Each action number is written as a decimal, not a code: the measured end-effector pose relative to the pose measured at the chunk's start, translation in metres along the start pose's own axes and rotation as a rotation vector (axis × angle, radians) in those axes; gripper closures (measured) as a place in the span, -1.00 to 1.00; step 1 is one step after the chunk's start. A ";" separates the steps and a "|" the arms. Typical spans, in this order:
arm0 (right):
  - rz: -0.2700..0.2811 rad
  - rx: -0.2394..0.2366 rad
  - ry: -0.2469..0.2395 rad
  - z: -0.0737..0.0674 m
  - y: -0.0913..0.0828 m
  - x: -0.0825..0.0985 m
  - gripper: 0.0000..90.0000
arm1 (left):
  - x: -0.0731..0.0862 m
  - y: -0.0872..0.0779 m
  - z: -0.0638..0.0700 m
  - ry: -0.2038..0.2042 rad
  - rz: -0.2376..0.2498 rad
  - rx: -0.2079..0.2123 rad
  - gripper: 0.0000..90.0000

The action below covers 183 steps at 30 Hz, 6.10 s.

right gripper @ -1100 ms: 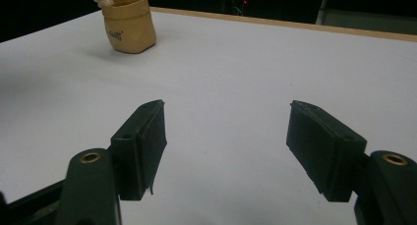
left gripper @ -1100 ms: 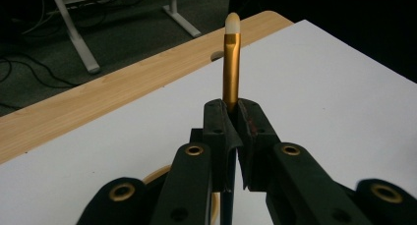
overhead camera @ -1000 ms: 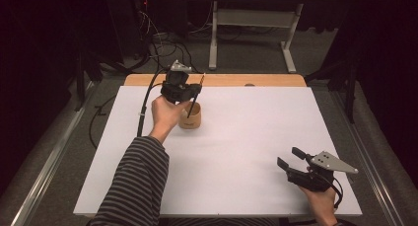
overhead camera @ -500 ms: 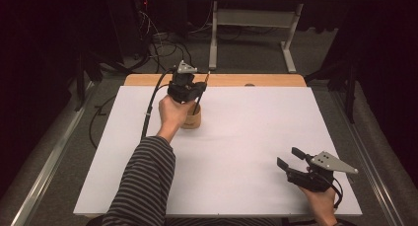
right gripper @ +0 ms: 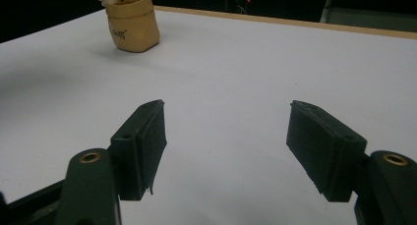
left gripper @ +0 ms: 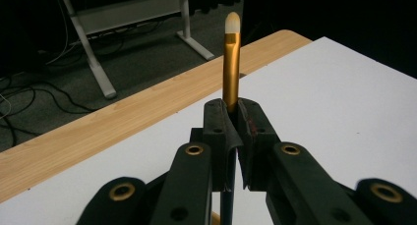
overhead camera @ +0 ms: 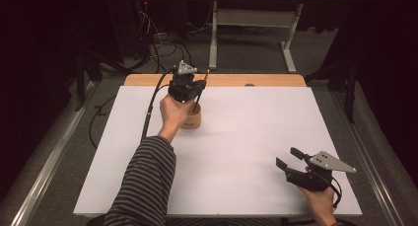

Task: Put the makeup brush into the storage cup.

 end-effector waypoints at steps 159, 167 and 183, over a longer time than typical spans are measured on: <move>0.007 0.010 0.002 0.002 -0.002 -0.001 -0.27 | 0.038 -0.091 -0.024 -0.030 -0.023 0.057 -0.42; 0.007 0.009 0.005 0.001 -0.001 -0.001 -0.27 | 0.041 -0.099 -0.026 -0.033 -0.014 0.055 -0.42; 0.007 0.009 0.004 0.001 -0.001 -0.001 -0.26 | 0.045 -0.113 -0.025 -0.017 0.007 0.054 -0.41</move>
Point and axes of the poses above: each handheld gripper's, and its own axes: y roughly forward along the jaws, x roughly out of its underside, z roughly to its right, the point moved 5 cm from there along y, roughly forward along the jaws, and after that the axes turned 7 degrees about -x, right-handed, at the moved point
